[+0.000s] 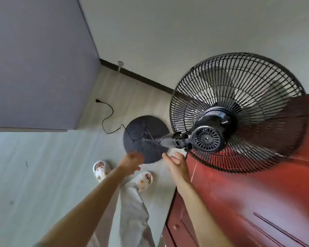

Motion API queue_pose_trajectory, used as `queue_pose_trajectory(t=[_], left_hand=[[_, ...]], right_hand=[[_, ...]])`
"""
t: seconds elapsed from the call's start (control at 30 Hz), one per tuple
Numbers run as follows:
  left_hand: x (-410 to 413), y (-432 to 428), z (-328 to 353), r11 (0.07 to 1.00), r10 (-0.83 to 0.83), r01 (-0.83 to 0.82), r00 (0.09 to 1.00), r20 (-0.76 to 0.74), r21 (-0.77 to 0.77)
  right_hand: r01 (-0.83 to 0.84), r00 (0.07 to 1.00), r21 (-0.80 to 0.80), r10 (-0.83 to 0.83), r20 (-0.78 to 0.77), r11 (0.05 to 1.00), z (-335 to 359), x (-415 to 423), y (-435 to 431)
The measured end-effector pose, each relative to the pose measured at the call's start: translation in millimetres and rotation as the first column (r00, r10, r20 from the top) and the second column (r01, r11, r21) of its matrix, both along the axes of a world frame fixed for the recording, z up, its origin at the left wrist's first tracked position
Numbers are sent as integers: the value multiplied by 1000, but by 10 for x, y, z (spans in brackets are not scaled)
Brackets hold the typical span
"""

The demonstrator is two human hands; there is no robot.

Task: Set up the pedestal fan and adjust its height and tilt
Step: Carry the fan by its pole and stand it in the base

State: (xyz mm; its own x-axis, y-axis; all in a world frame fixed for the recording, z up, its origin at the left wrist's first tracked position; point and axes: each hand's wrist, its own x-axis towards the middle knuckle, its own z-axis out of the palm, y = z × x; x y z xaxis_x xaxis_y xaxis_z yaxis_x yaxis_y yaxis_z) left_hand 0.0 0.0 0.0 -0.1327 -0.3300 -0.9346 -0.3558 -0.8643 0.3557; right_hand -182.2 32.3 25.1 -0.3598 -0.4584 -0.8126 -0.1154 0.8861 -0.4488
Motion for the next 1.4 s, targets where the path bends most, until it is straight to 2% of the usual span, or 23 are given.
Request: queue_pose_trajectory(t=[0.07,0.1,0.17,0.23,0.33,0.43,0.5,0.57,0.73,0.83,0.97,1.1,1.23,1.33,1.4], left_hand=[[-92,-67,-205,1000,18,-18,1000,19,-10],[-143,-98,-343,999,-27,29,998,49,-45],[-212,-165,-509,937,-261,297,945,196,-186],[-249,-212,-706,800,-376,496,853,362,-337],[-298,-239,-854,616,-424,618,783,454,-490],[-329,-302,-1089,352,-544,773,628,557,-528],[-381,-342,-1228,287,-625,815,558,546,-504],[-477,-361,-1374,295,-663,817,548,510,-495],[-628,-375,-1632,407,-628,751,643,438,-520],[-685,-402,-1781,485,-644,732,669,372,-478],[-754,-460,-2029,531,-613,704,704,359,-472],[-813,-537,-2291,561,-617,716,697,366,-416],[-893,-642,-2491,671,-567,607,790,233,-425],[-943,-633,-2613,729,-475,479,869,143,-489],[-966,-637,-2628,732,-424,421,897,125,-535]], right_hand=[[22,999,-28,-23,-47,999,-220,-25,-141],[23,998,-52,-26,-58,998,-335,-36,-199],[143,988,-121,-149,-49,982,-534,-45,-287],[265,963,-199,-271,-6,944,-723,-14,-345],[331,943,-275,-330,50,903,-896,37,-355],[357,933,-318,-352,77,878,-1026,45,-409],[279,959,-360,-273,68,890,-1103,33,-456],[173,984,-407,-178,26,897,-1206,-7,-482],[31,999,-443,-33,4,896,-1368,-137,-491],[-56,997,-537,23,-67,842,-1399,-230,-473],[-173,984,-656,154,-88,735,-1392,-290,-524],[-245,965,-682,243,-101,689,-1432,-309,-572],[-378,915,-688,364,-176,620,-1495,-331,-627],[-341,936,-697,301,-185,631,-1637,-318,-563],[-187,974,-683,223,-37,706,-1663,-279,-558]])
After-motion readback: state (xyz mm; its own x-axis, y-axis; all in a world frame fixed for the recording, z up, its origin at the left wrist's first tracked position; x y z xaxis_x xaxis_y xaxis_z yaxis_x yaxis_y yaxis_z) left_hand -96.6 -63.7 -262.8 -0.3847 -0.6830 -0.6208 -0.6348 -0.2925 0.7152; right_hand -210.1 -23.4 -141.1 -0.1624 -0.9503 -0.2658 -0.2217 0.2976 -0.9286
